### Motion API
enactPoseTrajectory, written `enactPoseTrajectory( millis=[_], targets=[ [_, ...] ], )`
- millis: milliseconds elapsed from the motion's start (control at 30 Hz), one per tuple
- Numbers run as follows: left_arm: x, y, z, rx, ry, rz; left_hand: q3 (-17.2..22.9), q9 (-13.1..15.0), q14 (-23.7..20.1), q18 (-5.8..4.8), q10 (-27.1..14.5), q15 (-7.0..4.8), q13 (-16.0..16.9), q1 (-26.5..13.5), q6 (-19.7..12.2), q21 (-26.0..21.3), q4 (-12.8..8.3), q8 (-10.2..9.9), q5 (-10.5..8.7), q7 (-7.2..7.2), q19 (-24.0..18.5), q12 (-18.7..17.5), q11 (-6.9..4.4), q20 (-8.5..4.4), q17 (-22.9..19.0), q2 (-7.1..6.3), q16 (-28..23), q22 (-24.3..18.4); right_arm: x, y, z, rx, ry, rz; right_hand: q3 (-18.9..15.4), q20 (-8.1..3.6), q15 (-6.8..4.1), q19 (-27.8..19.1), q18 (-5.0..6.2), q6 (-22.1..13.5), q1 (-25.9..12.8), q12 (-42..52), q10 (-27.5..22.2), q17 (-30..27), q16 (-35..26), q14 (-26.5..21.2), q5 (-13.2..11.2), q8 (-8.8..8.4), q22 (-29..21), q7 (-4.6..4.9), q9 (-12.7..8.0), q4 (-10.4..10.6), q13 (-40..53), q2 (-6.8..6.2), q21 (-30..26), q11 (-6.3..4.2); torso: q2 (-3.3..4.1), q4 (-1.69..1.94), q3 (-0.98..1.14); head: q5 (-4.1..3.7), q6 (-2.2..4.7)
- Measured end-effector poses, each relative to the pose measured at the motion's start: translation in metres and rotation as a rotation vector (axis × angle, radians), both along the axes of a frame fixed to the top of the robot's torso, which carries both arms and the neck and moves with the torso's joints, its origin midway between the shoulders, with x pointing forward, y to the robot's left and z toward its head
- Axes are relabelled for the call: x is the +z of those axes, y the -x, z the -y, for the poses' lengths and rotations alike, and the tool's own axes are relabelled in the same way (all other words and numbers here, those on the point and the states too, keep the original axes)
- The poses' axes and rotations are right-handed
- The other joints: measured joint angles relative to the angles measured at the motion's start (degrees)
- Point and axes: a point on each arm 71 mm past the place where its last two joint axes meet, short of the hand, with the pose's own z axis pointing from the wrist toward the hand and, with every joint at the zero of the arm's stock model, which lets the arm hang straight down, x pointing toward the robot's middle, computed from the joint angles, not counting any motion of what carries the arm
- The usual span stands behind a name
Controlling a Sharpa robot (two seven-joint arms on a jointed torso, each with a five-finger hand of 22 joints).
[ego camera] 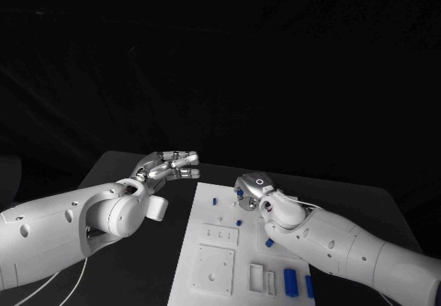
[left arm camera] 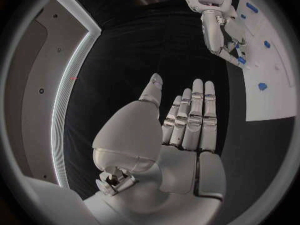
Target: Assemble the parts on the task board
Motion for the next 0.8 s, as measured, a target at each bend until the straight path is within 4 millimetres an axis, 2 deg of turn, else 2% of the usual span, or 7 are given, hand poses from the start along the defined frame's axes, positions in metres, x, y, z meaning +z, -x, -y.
enactPoseTrajectory(
  millis=[400, 800],
  targets=[
    [0.0026, -0.0004, 0.0037, -0.009, -0.001, 0.006, 0.0, 0.0, 0.0, 0.00, 0.0, 0.00, 0.0, 0.0, 0.0, 0.0, 0.0, 0.0, 0.00, 0.00, 0.0, 0.0, 0.00, 0.00, 0.0, 0.00, 0.0, 0.0, 0.0002, -0.0064, 0.0039, -0.025, 0.007, 0.009, 0.0, 0.08, 0.00, 0.1, 0.00, 0.0, 0.0, 0.3, 0.2, 0.0, 0.0, 0.0, -0.2, 0.00, 0.7, 0.00, 0.0, 0.0, 0.0, 0.00, -0.9, 0.19, 0.10, 0.16, -0.23, 0.26, -0.29],
    [0.0050, -0.0008, 0.0062, -0.015, -0.002, 0.011, 0.0, 0.0, 0.0, 0.00, 0.0, 0.00, 0.0, 0.0, 0.0, 0.0, 0.0, 0.0, 0.00, 0.00, 0.0, 0.0, 0.00, 0.00, 0.0, 0.00, 0.0, 0.0, 0.0003, -0.0088, 0.0033, -0.029, 0.008, 0.011, -0.1, 0.29, 0.01, 0.3, 0.02, 0.0, 0.0, 0.3, 0.2, 0.0, -0.2, 0.0, 0.1, -0.01, 1.1, 0.00, 0.0, -0.1, 0.0, 0.00, -1.5, 0.18, 0.21, 0.31, -0.43, 0.40, -0.29]
  ],
)
